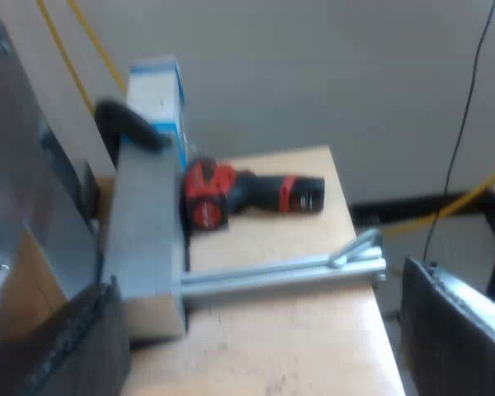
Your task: Place mug into machine
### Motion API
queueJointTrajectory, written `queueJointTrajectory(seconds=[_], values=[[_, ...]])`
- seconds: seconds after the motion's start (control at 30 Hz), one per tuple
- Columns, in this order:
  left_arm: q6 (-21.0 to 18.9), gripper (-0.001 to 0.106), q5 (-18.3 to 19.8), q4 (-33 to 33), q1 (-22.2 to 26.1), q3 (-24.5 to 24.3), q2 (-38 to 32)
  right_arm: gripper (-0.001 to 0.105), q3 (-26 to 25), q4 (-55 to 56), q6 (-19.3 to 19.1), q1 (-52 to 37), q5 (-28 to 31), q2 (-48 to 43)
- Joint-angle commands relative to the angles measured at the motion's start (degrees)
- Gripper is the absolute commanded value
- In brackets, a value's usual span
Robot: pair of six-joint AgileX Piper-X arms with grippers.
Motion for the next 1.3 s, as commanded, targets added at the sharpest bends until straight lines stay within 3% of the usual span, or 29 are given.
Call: queueJointTrajectory(seconds=[0.03,0.33,0.57,0.67,0.83,1.07,1.3], values=[[-0.4,0.081,-0.6,1.1,-0.1,0.2,-4.0,0.07,-0.5,1.3,-1.2,-0.4,0.0,-4.6],[-0.4,0.081,-0.6,1.8,-0.1,5.4,-19.2,0.07,3.8,3.5,-1.1,-0.4,0.0,-18.4],[-0.4,0.081,-0.6,8.8,-0.1,6.8,-28.9,0.07,9.9,5.3,-1.1,-0.4,0.0,-29.7],[-0.4,0.081,-0.7,13.8,-0.1,5.9,-29.1,0.07,10.5,8.0,-1.1,-0.4,1.0,-30.7],[-0.4,0.081,-1.0,16.3,-0.1,5.9,-29.2,0.07,12.1,8.1,-1.1,-0.3,1.4,-30.7],[-1.1,0.081,-1.8,10.7,-0.1,10.3,-29.1,0.07,16.7,3.9,0.1,-0.3,1.1,-30.7],[-1.8,0.081,-1.8,3.9,-0.1,19.4,-29.0,0.07,24.4,-0.9,0.5,-0.3,1.0,-30.3]])
